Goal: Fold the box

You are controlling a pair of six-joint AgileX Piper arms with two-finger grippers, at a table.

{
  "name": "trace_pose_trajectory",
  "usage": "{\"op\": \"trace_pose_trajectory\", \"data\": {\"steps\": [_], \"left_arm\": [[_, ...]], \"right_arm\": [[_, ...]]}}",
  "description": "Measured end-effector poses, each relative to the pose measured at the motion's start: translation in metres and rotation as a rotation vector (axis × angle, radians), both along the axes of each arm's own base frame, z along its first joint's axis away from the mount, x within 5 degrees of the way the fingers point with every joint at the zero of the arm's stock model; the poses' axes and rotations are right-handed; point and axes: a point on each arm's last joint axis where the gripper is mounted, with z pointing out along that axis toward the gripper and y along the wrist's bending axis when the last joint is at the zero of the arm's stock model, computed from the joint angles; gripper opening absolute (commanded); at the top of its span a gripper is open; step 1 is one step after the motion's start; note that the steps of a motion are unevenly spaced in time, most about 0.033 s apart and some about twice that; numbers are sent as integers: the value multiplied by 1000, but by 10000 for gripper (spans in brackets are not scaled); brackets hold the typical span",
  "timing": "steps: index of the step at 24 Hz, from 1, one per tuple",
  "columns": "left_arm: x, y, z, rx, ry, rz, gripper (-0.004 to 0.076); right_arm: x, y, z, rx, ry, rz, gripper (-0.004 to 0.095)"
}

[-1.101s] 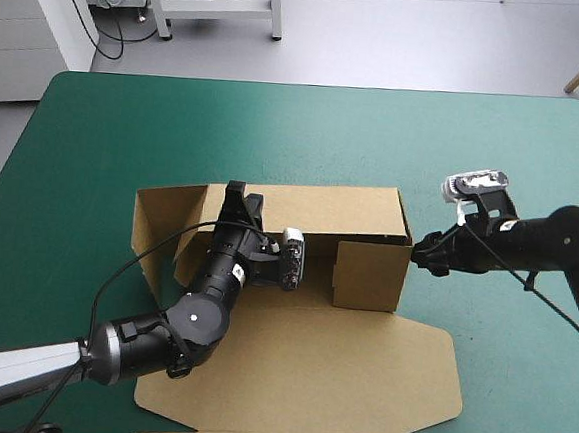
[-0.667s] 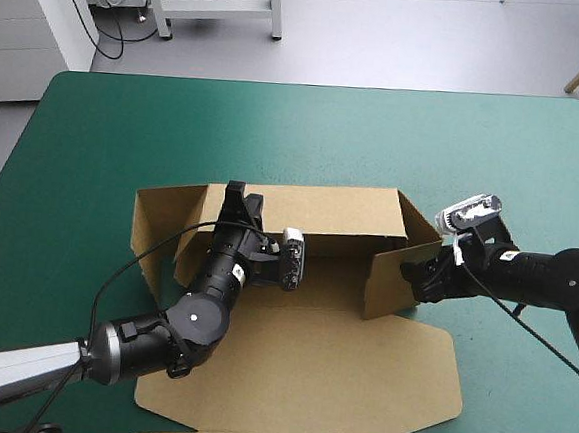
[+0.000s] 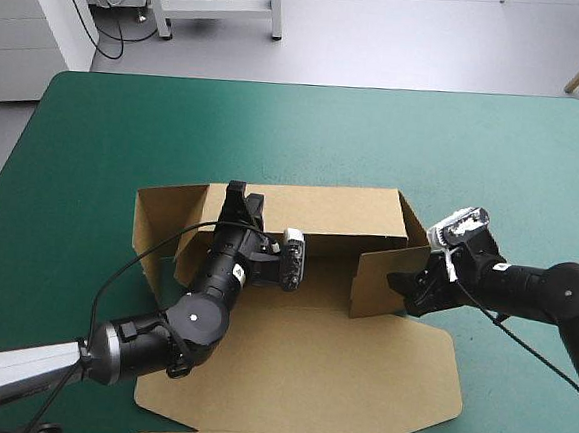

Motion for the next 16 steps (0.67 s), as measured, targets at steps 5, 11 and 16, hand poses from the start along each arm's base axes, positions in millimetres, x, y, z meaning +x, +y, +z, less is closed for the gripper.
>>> {"op": "trace_pose_trajectory", "data": {"steps": [5,11,16], "left_arm": [[0,0,0,0,0,0,-10],[0,0,0,0,0,0,-10],[0,0,0,0,1,0,-10]], "right_arm": [[-1,18,2,-19,-70,52,634],[0,34,3,-61,-136,37,496],[1,37,1,-77,-146,35,260]]}}
